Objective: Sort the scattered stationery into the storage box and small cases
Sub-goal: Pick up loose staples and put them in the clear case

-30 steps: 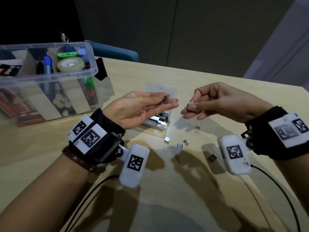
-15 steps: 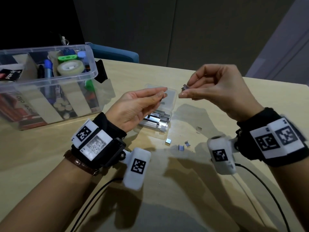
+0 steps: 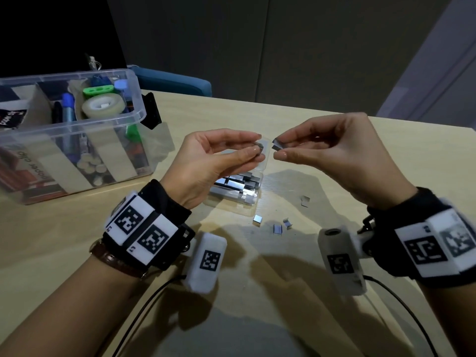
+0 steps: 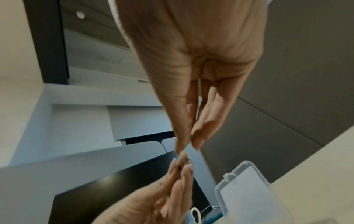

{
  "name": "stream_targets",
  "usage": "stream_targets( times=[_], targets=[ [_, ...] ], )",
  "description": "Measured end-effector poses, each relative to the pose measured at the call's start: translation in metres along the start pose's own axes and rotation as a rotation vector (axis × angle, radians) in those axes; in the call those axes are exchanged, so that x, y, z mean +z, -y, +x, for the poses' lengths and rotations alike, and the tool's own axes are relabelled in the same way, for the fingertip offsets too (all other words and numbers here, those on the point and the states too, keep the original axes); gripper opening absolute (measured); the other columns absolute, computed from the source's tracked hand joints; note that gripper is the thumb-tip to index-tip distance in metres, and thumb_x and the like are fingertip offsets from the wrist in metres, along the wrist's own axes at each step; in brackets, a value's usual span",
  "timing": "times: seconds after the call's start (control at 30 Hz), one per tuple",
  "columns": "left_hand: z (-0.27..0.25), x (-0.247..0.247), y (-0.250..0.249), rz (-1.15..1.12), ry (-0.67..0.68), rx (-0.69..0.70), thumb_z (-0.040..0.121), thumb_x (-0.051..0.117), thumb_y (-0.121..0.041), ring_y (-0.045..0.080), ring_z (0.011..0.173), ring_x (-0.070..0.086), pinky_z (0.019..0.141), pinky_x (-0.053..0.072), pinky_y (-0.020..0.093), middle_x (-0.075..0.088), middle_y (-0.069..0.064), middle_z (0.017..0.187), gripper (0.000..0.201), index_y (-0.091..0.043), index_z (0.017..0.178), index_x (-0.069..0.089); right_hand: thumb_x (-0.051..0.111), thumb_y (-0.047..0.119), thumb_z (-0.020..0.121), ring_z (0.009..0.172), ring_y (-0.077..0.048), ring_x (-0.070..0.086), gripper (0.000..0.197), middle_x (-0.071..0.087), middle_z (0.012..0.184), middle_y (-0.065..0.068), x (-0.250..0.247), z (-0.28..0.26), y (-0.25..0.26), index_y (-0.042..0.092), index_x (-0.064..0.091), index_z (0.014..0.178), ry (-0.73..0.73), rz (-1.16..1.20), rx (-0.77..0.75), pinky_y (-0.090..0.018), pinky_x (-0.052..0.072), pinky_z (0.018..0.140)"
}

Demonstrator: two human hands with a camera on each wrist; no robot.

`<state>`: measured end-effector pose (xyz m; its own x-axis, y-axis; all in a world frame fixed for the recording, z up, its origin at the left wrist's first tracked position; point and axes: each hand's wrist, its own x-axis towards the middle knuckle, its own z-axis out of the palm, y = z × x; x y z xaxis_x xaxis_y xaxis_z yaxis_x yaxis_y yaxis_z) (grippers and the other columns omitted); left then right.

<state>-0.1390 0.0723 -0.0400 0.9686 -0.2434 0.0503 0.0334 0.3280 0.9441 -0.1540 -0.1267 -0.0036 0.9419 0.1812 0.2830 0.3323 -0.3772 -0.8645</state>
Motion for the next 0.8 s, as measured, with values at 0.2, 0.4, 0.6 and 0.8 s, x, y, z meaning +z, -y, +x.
stream_targets(
  times=[0.2, 0.4, 0.6, 0.8],
  targets=[
    [-0.0025, 0.0055, 0.0011, 0.119, -0.005, 0.048, 0.064, 0.076, -0.005, 0.022, 0.084, 0.072, 0.074, 0.058, 0.026, 0.074, 0.010, 0.089, 0.049, -0.007, 0.112, 0.068, 0.087, 0.021, 0.065, 0.070, -0.007, 0.073, 0.031, 0.074, 0.076, 0.000, 0.0069, -0.0042, 0.0008, 0.006, 0.072, 0.088, -0.053, -0.130, -0.113, -0.025, 0.060, 0.068],
    [-0.0055, 0.0085, -0.0004, 0.131, 0.002, 0.015, 0.064, 0.076, -0.009, 0.022, 0.082, 0.073, 0.073, 0.058, 0.025, 0.075, 0.011, 0.087, 0.048, -0.007, 0.111, 0.068, 0.086, 0.024, 0.066, 0.068, 0.002, 0.070, 0.025, 0.074, 0.076, 0.004, 0.0082, -0.0030, 0.0015, 0.008, 0.077, 0.083, -0.026, -0.293, -0.172, -0.019, 0.058, 0.068],
    [-0.0053, 0.0076, -0.0023, -0.029, -0.004, -0.096, 0.066, 0.071, -0.005, 0.023, 0.079, 0.073, 0.067, 0.058, 0.023, 0.073, 0.019, 0.089, 0.050, -0.001, 0.115, 0.064, 0.088, 0.029, 0.064, 0.067, 0.000, 0.069, 0.024, 0.074, 0.075, 0.006, 0.0070, 0.0004, 0.0047, 0.014, 0.080, 0.080, -0.030, -0.403, -0.214, -0.023, 0.058, 0.069],
    [-0.0028, 0.0043, -0.0029, -0.082, -0.050, -0.210, 0.064, 0.074, -0.007, 0.023, 0.079, 0.074, 0.068, 0.059, 0.026, 0.074, 0.018, 0.092, 0.056, -0.005, 0.118, 0.061, 0.087, 0.030, 0.066, 0.067, 0.001, 0.068, 0.022, 0.074, 0.077, 0.007, 0.0091, 0.0024, 0.0083, 0.017, 0.080, 0.083, 0.037, -0.478, -0.268, -0.020, 0.057, 0.069]
  ],
)
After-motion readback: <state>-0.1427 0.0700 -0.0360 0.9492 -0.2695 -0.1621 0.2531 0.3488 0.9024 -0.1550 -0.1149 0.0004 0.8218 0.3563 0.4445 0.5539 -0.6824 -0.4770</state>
